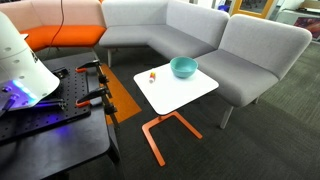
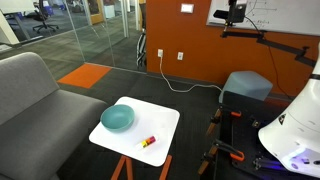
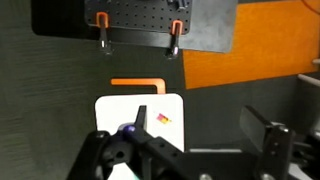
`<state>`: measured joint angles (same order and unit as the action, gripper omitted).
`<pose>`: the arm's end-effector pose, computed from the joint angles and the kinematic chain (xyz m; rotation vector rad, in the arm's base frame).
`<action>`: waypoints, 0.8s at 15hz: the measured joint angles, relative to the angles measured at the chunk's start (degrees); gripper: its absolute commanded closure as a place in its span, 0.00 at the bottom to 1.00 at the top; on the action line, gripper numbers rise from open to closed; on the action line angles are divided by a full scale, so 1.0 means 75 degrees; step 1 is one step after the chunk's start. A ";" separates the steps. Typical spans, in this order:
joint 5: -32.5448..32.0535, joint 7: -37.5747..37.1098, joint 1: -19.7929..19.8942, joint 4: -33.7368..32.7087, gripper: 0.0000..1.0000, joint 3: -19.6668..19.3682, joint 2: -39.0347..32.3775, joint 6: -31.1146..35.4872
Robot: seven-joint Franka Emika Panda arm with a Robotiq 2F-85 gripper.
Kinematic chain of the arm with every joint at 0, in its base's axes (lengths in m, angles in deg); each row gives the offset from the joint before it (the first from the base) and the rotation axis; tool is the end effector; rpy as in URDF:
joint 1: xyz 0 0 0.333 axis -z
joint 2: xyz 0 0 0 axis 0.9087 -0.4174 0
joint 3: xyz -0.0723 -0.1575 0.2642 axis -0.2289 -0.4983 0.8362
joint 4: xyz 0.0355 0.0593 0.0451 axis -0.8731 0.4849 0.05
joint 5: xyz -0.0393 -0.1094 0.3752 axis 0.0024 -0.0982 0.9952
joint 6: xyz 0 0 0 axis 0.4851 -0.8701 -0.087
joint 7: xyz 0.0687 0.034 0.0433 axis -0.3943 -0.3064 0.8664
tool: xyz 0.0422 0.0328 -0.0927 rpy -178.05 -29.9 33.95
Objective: Move the bowl to the right front corner of the table
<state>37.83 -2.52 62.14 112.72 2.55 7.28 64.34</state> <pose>0.3198 0.0118 0.5191 -2.9906 -0.1254 0.2361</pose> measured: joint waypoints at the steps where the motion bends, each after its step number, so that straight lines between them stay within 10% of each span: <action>1: 0.0000 -0.0047 0.0019 0.0008 0.00 0.0014 -0.0136 0.0220; 12: 0.1260 -0.1912 0.0475 -0.1042 0.00 0.0154 -0.6426 0.5698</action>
<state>47.27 -16.86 65.70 104.90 3.70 -40.92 107.07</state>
